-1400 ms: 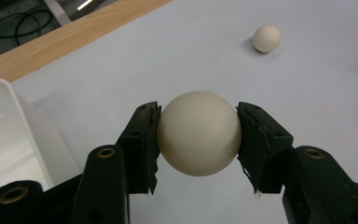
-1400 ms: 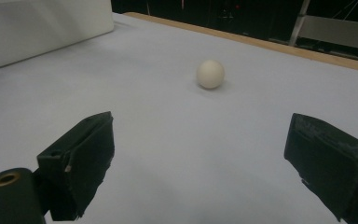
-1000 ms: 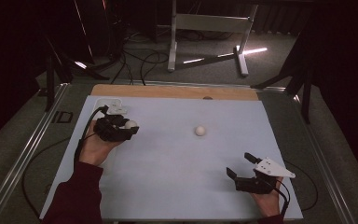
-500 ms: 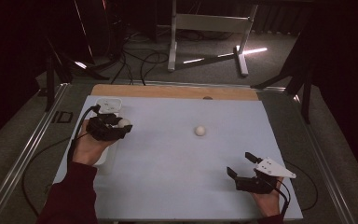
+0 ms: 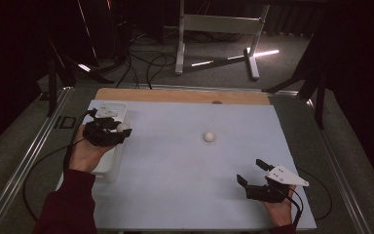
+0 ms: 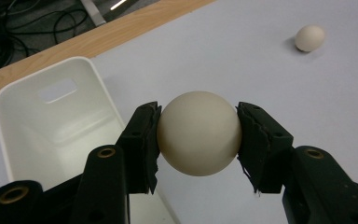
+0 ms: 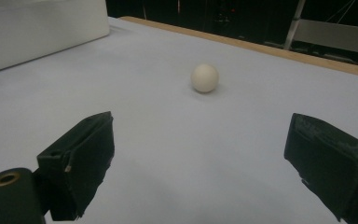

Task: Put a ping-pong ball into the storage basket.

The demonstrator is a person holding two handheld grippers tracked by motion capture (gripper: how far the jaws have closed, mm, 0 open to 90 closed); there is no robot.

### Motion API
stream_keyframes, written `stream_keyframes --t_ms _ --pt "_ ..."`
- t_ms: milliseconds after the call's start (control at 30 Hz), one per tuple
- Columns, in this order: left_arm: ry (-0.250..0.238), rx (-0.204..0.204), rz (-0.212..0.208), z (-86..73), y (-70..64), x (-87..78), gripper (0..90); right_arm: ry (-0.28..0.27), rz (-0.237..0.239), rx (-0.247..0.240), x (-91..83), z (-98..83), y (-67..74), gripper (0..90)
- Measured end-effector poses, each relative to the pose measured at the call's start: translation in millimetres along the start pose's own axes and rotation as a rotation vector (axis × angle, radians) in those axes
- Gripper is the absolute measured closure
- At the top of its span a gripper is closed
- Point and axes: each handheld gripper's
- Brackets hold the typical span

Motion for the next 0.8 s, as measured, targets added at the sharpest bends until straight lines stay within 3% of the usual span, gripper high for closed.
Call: stream_keyframes --t_ms 800 --pt "-0.006 -0.024 0.02 -7.2 18.8 -10.0 51.3 -0.001 0.002 0.004 0.5 0.1 0.2 8.1"
Point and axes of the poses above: each handheld gripper's, and its own axes: x roughly forward along the jaws, z roughly out of its top, y roughly to its left, and after that the axes turned 6 degrees about z, right-handed
